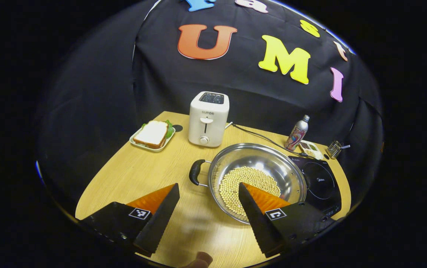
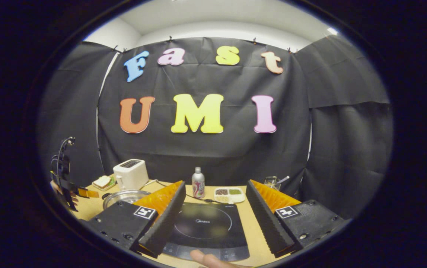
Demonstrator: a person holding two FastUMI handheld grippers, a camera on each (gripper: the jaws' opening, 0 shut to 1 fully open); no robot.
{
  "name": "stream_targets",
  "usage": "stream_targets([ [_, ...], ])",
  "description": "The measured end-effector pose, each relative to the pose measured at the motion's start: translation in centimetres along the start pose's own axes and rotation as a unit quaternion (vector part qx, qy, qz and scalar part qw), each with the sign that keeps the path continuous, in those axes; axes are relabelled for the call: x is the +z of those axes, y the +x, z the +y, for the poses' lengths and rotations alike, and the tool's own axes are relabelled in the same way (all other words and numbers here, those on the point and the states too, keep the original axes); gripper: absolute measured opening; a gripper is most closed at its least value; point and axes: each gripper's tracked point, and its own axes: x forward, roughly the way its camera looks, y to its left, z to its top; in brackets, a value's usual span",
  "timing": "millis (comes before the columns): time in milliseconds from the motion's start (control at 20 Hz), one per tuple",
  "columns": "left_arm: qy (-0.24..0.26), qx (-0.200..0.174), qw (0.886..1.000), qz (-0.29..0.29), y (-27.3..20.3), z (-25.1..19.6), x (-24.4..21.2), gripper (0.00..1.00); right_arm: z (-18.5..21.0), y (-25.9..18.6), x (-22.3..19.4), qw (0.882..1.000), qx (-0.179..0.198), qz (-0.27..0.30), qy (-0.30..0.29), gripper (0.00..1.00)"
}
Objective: First push the handle of the pot to place it horizontally, then grasp the pot with both hands and set it on the induction cooktop.
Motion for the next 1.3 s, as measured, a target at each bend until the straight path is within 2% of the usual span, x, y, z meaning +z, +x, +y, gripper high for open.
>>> stream_targets([
  [100, 0.007, 0.002, 1.000, -0.029, -0.7, -0.1, 1.2, 0.96, 1.3, 1.3, -1.4, 1.000, 0.002, 0.017, -0.014, 0.98],
  [200, 0.011, 0.000, 0.999, -0.051, -0.9, -0.3, 2.0, 0.96, 3.8, 2.6, -3.3, 0.999, 0.025, 0.041, -0.020, 0.99],
  [350, 0.018, 0.000, 0.998, -0.058, -0.1, -0.3, 2.0, 0.96, 6.7, 4.7, -6.4, 0.996, 0.041, 0.077, -0.013, 0.99],
  [700, 0.039, 0.006, 0.999, -0.028, 4.9, 1.1, 0.4, 0.96, 13.2, 10.5, -14.9, 0.981, 0.068, 0.181, -0.012, 1.00],
  [900, 0.057, 0.005, 0.998, -0.006, 9.0, 2.1, -0.7, 0.95, 14.1, 13.8, -18.2, 0.974, 0.055, 0.221, -0.014, 0.98],
  [1050, 0.085, 0.020, 0.996, 0.012, 11.5, 3.1, -1.6, 0.96, 15.5, 15.2, -20.5, 0.966, 0.067, 0.249, -0.009, 1.00],
  [1100, 0.091, 0.021, 0.996, 0.013, 12.3, 3.1, -1.7, 0.96, 15.8, 15.6, -21.1, 0.965, 0.066, 0.255, -0.012, 0.98],
  [1150, 0.092, 0.017, 0.995, 0.020, 13.0, 3.0, -2.0, 0.96, 16.1, 16.1, -21.6, 0.963, 0.067, 0.259, -0.014, 1.00],
  [1300, 0.099, 0.000, 0.994, 0.038, 13.8, 2.5, -2.4, 0.97, 16.5, 15.9, -23.4, 0.953, 0.066, 0.295, -0.013, 0.92],
])
